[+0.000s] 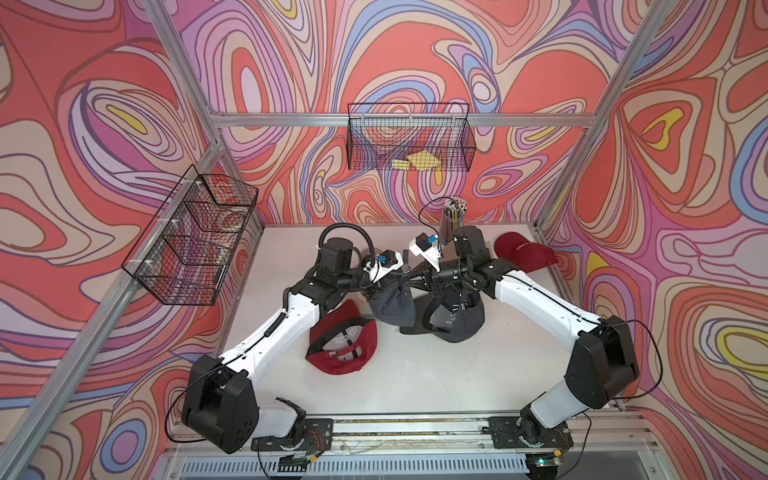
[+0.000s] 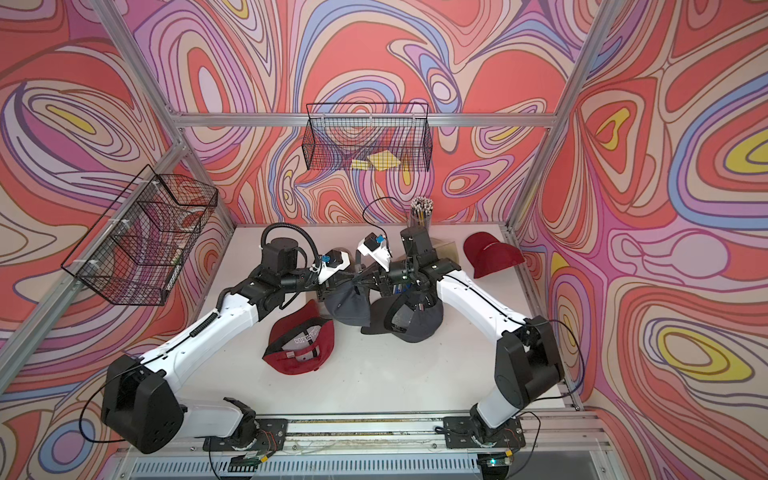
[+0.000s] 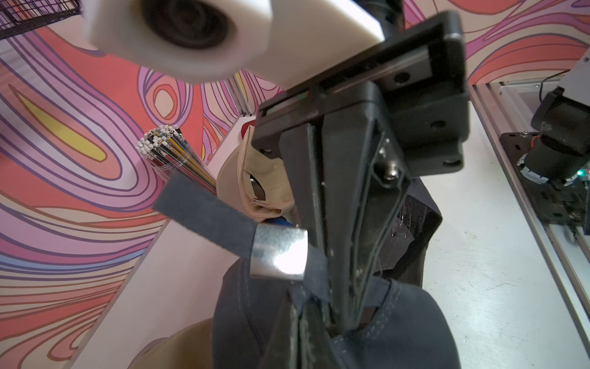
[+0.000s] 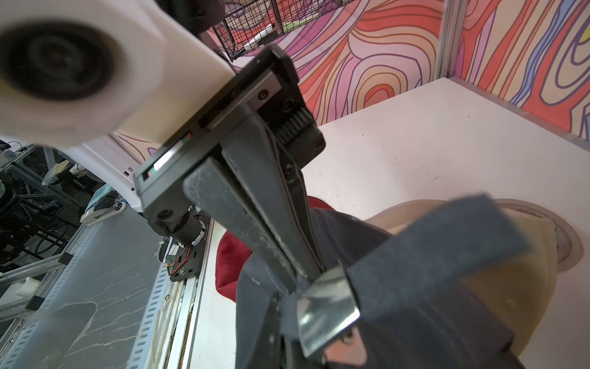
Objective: Open the adjustable buckle of the baseball cap
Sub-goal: Pull the adjustable strap on the baseball cap.
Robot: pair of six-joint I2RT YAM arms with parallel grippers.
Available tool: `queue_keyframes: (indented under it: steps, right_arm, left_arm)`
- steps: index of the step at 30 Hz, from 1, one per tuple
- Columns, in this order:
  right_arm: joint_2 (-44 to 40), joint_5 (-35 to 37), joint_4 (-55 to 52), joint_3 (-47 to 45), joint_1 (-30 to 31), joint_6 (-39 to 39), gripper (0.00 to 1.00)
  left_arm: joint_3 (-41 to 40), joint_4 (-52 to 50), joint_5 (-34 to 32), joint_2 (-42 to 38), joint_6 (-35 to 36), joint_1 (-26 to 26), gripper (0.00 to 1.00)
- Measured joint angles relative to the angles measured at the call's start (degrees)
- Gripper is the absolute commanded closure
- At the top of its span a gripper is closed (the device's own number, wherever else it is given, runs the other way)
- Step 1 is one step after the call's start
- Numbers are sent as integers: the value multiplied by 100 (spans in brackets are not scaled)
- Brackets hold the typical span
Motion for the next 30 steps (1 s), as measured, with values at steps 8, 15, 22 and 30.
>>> queue_keyframes:
  steps: [8, 15, 22, 30]
  right_arm:
    - [-26, 164, 216, 0, -28, 94, 100]
    - [-26, 260, 326, -4, -39, 107, 100]
    - [13, 393, 393, -9, -76, 136, 100]
    - [208, 448, 380, -11, -111, 149, 100]
  left_arm:
    - [-9, 420, -186, 50, -1185, -50, 100]
    - [-9, 494, -326, 48, -1759, -55, 100]
    - [-11, 745, -192, -31, -2361, 155, 100]
    - [-37, 1154, 7, -105, -2806, 337, 100]
